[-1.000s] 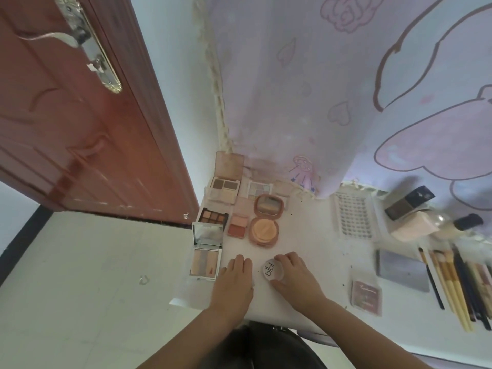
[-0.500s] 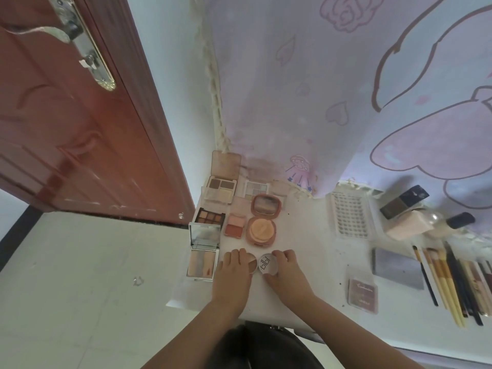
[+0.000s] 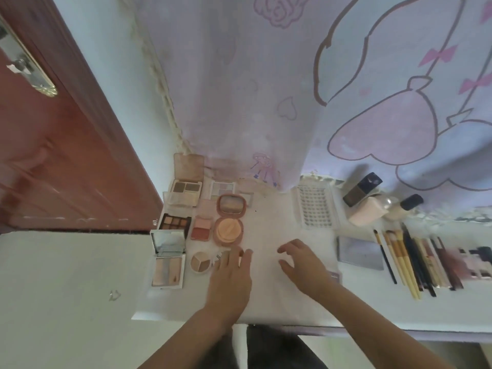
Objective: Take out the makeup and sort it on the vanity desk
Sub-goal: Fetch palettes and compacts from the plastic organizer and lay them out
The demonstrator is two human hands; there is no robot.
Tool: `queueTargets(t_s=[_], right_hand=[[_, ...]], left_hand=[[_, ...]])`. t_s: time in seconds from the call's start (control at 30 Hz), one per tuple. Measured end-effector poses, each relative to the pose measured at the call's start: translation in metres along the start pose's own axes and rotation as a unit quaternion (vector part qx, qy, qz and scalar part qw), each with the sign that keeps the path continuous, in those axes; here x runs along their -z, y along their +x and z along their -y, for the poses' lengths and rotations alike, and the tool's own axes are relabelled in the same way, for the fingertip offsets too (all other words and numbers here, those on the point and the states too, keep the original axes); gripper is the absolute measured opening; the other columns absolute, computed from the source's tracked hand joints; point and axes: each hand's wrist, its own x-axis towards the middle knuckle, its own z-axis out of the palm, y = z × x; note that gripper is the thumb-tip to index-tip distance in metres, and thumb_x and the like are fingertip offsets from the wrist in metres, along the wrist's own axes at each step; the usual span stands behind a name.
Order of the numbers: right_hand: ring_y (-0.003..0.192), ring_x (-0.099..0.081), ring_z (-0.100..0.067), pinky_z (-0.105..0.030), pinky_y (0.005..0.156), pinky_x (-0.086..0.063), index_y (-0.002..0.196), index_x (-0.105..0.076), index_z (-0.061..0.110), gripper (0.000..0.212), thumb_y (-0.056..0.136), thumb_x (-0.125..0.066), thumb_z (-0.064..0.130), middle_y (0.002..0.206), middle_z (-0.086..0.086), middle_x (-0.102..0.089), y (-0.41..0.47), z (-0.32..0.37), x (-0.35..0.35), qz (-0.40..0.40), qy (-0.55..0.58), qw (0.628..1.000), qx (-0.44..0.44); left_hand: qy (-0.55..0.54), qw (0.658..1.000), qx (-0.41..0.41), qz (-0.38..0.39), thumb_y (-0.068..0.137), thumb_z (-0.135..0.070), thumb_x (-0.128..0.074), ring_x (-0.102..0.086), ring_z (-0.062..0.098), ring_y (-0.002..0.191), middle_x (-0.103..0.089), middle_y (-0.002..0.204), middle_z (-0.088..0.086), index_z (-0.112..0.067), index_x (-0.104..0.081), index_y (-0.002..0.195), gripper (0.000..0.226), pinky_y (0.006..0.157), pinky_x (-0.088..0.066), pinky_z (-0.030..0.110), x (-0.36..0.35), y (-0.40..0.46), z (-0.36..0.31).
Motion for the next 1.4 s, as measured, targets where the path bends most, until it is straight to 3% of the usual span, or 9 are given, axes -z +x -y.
queueTargets(t_s=[0.13, 0.27, 0.37, 0.47, 0.53, 0.67, 0.73, 1.23, 1.4], right_hand=[[0.113, -0.047, -0.011, -0.018, 0.094, -0.041, 0.119, -0.052, 0.023, 0.030, 0.091, -0.055, 0.032, 0.131, 0.005, -0.044, -0.033, -0.069, 0.034, 0.046, -0.092, 0.995, -0.007], [0.122, -0.046, -0.020, -0.027, 0.097, -0.043, 0.129, -0.046, 0.022, 0.056, 0.080, -0.065, 0.041, 0.138, 0.001, -0.042, -0.058, -0.092, 0.021, 0.105, -0.202, 0.973, 0.038], [0.077, -0.067, -0.020, -0.024, 0.060, -0.054, 0.092, -0.070, 0.019, 0.054, 0.044, -0.090, 0.035, 0.093, -0.002, -0.067, -0.054, -0.091, 0.020, 0.035, -0.220, 0.972, 0.079], [0.082, -0.062, -0.017, -0.024, 0.071, -0.050, 0.096, -0.064, 0.022, 0.042, 0.063, -0.077, 0.044, 0.094, 0.003, -0.061, -0.047, -0.086, 0.024, 0.026, -0.139, 0.985, 0.095], [0.099, -0.050, -0.013, -0.019, 0.086, -0.039, 0.111, -0.053, 0.026, 0.044, 0.076, -0.058, 0.052, 0.108, 0.007, -0.051, -0.039, -0.082, 0.028, 0.052, -0.055, 0.993, 0.090], [0.100, -0.047, -0.008, -0.014, 0.085, -0.038, 0.113, -0.051, 0.027, 0.047, 0.074, -0.055, 0.053, 0.106, 0.012, -0.046, -0.014, -0.055, 0.046, 0.041, 0.081, 0.987, 0.134], [0.096, -0.045, -0.006, -0.010, 0.081, -0.036, 0.109, -0.053, 0.027, 0.043, 0.073, -0.058, 0.050, 0.103, 0.012, -0.046, -0.001, -0.045, 0.055, 0.040, 0.100, 0.980, 0.166], [0.074, -0.054, -0.003, -0.024, 0.070, -0.049, 0.094, -0.051, 0.032, 0.016, 0.085, -0.057, 0.043, 0.085, 0.018, -0.057, 0.073, -0.046, 0.084, 0.111, 0.068, 0.974, 0.184], [0.098, -0.043, 0.001, -0.010, 0.077, -0.034, 0.118, -0.043, 0.035, 0.053, 0.075, -0.058, 0.062, 0.112, 0.019, -0.045, 0.082, -0.038, 0.081, 0.136, 0.038, 0.964, 0.225]], left_hand=[[-0.113, 0.979, -0.094, 0.142, 0.095, -0.020, -0.038, -0.038, 0.020, 0.120, -0.039, 0.134, 0.004, -0.017, -0.032, 0.140, 0.046, 0.099, -0.035, 0.030, -0.028, 0.016, -0.059], [-0.191, 0.947, -0.046, 0.254, 0.098, -0.019, -0.034, -0.038, 0.021, 0.125, -0.037, 0.138, 0.008, -0.011, -0.032, 0.141, 0.044, 0.107, -0.030, 0.031, -0.057, 0.031, -0.094], [-0.277, 0.927, 0.005, 0.254, 0.100, -0.022, -0.034, -0.050, 0.020, 0.110, -0.049, 0.124, 0.008, -0.012, -0.049, 0.127, 0.033, 0.098, -0.036, 0.025, -0.064, 0.040, -0.112], [-0.380, 0.879, 0.150, 0.245, 0.100, -0.023, -0.037, -0.055, 0.016, 0.103, -0.058, 0.115, 0.005, -0.015, -0.057, 0.114, 0.027, 0.096, -0.042, 0.023, -0.055, 0.046, -0.110], [-0.518, 0.780, 0.250, 0.246, 0.099, -0.028, -0.041, -0.060, 0.020, 0.096, -0.065, 0.107, 0.009, -0.013, -0.062, 0.105, 0.026, 0.094, -0.050, 0.036, -0.042, 0.049, -0.100], [-0.790, 0.453, 0.309, 0.274, 0.096, -0.044, -0.042, -0.062, 0.026, 0.096, -0.060, 0.114, 0.015, -0.006, -0.061, 0.122, 0.050, 0.086, -0.054, 0.040, -0.013, 0.051, -0.089], [-0.836, 0.375, 0.324, 0.237, 0.094, -0.045, -0.040, -0.061, 0.027, 0.098, -0.055, 0.122, 0.018, -0.002, -0.056, 0.126, 0.055, 0.084, -0.055, 0.039, -0.004, 0.053, -0.085], [-0.863, 0.312, 0.335, 0.214, 0.092, -0.043, -0.041, -0.064, 0.030, 0.084, -0.060, 0.109, 0.022, -0.001, -0.059, 0.122, 0.055, 0.071, -0.057, 0.036, -0.003, 0.085, -0.070], [-0.872, 0.329, 0.330, 0.149, 0.085, -0.044, -0.051, -0.064, 0.027, 0.088, -0.055, 0.114, 0.020, -0.001, -0.057, 0.120, 0.056, 0.076, -0.057, 0.036, 0.005, 0.110, -0.069]])
